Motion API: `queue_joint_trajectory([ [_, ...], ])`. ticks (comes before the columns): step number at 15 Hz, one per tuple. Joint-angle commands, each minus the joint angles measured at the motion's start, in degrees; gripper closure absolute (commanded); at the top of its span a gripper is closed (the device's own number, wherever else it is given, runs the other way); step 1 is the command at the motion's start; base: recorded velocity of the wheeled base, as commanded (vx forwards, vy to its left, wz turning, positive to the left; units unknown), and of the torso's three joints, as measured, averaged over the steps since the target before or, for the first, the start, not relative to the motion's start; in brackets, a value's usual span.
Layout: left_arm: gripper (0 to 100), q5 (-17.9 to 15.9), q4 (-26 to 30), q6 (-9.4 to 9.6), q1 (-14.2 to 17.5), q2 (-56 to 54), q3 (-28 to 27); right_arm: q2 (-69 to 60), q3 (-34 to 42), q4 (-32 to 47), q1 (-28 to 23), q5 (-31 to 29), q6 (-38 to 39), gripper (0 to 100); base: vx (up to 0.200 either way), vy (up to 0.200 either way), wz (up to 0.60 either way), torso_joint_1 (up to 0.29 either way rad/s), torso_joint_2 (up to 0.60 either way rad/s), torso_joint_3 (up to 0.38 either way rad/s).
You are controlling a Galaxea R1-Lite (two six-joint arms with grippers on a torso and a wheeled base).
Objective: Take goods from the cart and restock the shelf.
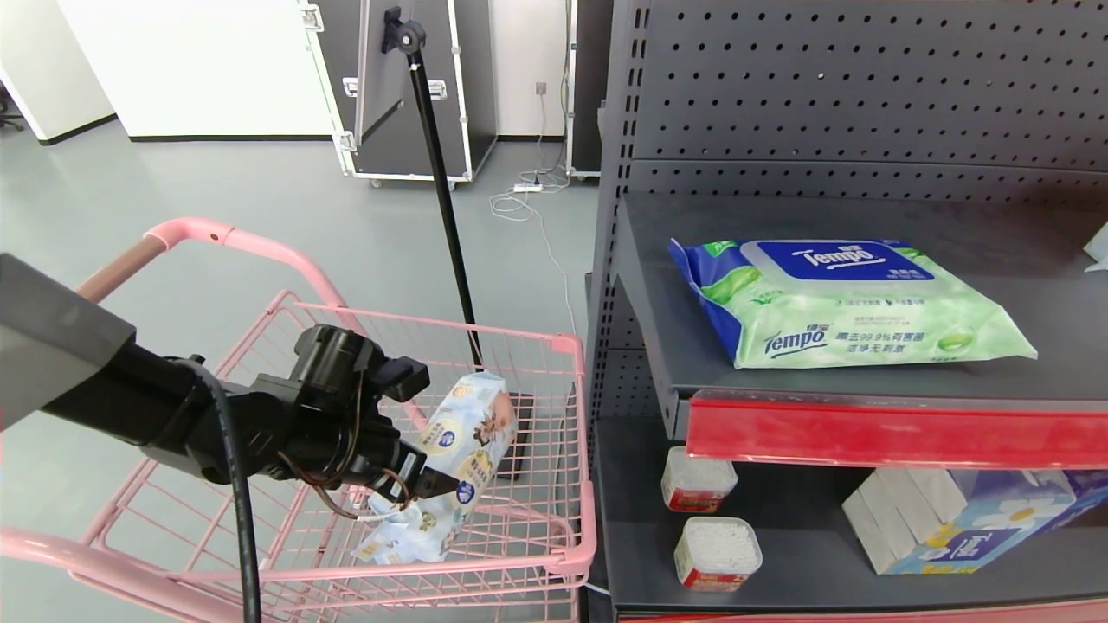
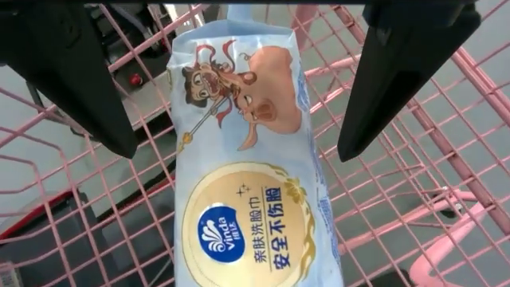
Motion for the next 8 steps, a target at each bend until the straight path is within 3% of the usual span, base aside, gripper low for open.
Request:
queue_joint_trajectory([
  [1, 0, 0.18, 0.01, -0.03, -0.53, 2.18, -0.73, 0.04, 0.00, 0.02, 0.01, -0.06, -0.04, 0, 0.000, 0.000, 0.00, 0.000, 0.00, 0.000],
  [8, 0, 0.97, 0.10, -0.12, -2.46, 8.15, -4.51, 0.04, 0.00, 0.02, 0.01, 0.03, -0.04, 0, 0.000, 0.000, 0.00, 0.000, 0.00, 0.000],
])
